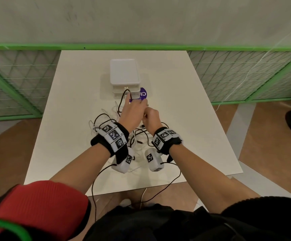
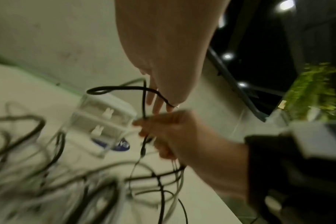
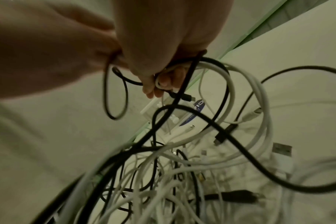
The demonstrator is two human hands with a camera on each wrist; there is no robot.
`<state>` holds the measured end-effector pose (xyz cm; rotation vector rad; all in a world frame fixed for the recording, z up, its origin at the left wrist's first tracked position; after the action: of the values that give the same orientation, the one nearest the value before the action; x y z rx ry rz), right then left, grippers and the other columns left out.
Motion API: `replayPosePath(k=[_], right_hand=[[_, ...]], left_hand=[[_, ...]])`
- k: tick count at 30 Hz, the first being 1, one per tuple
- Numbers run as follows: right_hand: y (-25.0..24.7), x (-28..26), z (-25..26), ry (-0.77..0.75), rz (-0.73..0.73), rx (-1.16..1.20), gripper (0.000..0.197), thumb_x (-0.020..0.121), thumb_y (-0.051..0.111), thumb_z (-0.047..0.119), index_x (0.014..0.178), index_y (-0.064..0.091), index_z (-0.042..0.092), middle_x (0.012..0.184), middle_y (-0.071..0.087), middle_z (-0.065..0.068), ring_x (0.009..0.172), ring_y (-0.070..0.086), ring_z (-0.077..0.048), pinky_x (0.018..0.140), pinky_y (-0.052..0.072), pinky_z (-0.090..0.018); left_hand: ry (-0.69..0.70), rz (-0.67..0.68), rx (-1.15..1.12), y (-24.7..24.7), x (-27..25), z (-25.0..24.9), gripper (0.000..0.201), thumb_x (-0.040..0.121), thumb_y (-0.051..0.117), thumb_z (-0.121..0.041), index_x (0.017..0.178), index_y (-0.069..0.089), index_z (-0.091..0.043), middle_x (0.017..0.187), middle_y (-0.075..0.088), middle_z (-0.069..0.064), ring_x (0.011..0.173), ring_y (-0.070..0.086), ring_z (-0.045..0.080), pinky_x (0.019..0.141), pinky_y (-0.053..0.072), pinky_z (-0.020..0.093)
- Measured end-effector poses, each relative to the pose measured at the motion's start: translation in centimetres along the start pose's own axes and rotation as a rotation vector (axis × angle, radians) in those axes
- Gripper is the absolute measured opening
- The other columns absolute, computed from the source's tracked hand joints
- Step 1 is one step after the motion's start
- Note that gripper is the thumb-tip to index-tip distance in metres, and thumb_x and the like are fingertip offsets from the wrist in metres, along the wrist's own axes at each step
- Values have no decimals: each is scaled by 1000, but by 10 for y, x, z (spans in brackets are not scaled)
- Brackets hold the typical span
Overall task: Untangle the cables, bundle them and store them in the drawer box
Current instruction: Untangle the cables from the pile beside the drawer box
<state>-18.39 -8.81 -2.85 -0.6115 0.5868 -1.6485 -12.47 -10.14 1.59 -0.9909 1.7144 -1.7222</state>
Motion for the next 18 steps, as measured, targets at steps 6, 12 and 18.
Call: replayPosePath(k=[6, 12, 18], right_hand=[[-7, -14, 0, 9, -144, 140, 9, 79, 68, 3, 83, 68, -5, 80, 64, -15, 62, 52, -18, 68, 44, -20], [-5, -19, -21, 14, -154, 194, 15, 78, 72, 9, 88, 72, -2, 96, 64, -17, 67, 57, -18, 69, 44, -9], [-17, -17, -19, -85, -235, 280, 20, 79, 71, 7, 98, 72, 3, 94, 57, -12, 69, 53, 5, 62, 40, -5]], left_hand=[[-102, 40, -156, 0, 0, 11, 24, 94, 40, -6, 118, 46, -5, 94, 68, 7, 88, 64, 27, 86, 38, 30], [-307, -59, -616, 4, -10, 20, 29, 101, 34, -21, 115, 51, -1, 87, 62, 23, 80, 58, 37, 64, 35, 32], [-426, -283, -809, -5, -19, 47, 26, 100, 38, -18, 106, 56, 0, 65, 51, 6, 50, 40, 12, 51, 22, 23]])
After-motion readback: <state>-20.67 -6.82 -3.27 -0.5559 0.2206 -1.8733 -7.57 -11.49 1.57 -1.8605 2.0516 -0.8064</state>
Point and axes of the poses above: each hand's wrist, its own x-axis towards the middle knuckle, its own y-axis out of the palm, z = x × y, the point moved 8 cm from there along x, towards the middle knuckle
